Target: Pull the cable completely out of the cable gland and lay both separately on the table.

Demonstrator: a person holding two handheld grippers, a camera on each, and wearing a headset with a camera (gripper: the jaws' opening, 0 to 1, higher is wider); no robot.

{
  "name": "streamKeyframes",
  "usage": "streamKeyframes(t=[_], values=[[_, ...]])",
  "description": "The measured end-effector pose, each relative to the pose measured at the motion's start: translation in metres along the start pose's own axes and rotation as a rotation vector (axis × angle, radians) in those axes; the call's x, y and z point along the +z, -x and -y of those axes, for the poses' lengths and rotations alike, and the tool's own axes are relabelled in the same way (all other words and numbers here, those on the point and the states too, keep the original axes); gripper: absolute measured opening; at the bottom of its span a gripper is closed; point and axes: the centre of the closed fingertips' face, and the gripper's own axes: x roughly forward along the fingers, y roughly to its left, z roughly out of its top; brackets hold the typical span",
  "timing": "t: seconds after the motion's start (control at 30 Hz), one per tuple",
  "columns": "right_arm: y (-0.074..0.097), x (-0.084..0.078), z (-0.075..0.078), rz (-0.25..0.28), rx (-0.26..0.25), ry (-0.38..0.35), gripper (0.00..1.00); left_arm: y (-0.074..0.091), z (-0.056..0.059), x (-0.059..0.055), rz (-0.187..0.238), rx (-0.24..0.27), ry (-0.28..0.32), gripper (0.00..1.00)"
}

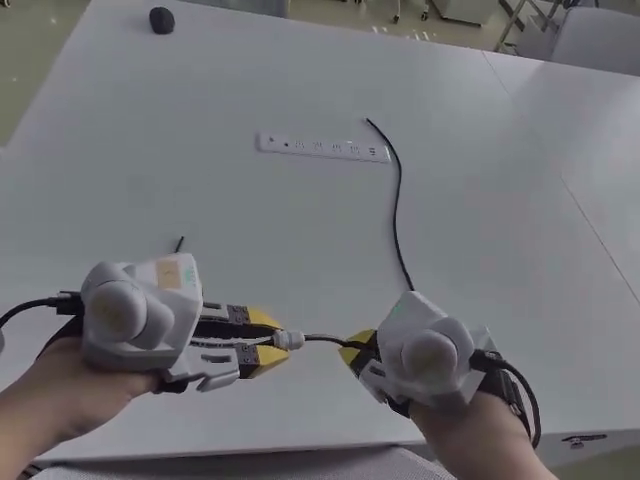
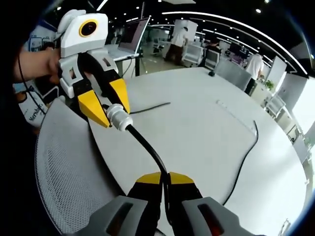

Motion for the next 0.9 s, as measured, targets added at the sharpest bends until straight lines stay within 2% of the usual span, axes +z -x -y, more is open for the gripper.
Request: streamKeyframes(t=[0.2, 0.3, 0.57, 0.7, 0.73, 0.9], values=[[0.000, 0.001, -0.001, 0.008, 0.003, 0.006, 0.00, 0.001, -0.002, -0.001, 0.002, 0.005, 0.007, 0.15], [0.000, 0.005, 0.001, 0.028, -0.010, 0.066, 0.00, 0.002, -0.005, -0.001, 0.004, 0.010, 0.009, 0.15], [0.006, 0.008, -0.008, 0.034, 0.004, 0.111, 0.02, 0.006, -0.009, -0.001, 0.005, 0.019, 0.012, 0.15], [0.014, 0.020, -0.014, 0.057, 0.004, 0.131, 0.13, 0.006, -0.008, -0.003, 0.005, 0.017, 0.012, 0.15], [0.016, 0.027, -0.018, 0.074, 0.009, 0.154, 0.13, 0.006, -0.008, -0.003, 0.006, 0.016, 0.012, 0.15], [0.013, 0.046, -0.027, 0.078, 0.002, 0.270, 0.10, 0.005, -0.006, -0.002, 0.005, 0.010, 0.008, 0.15]])
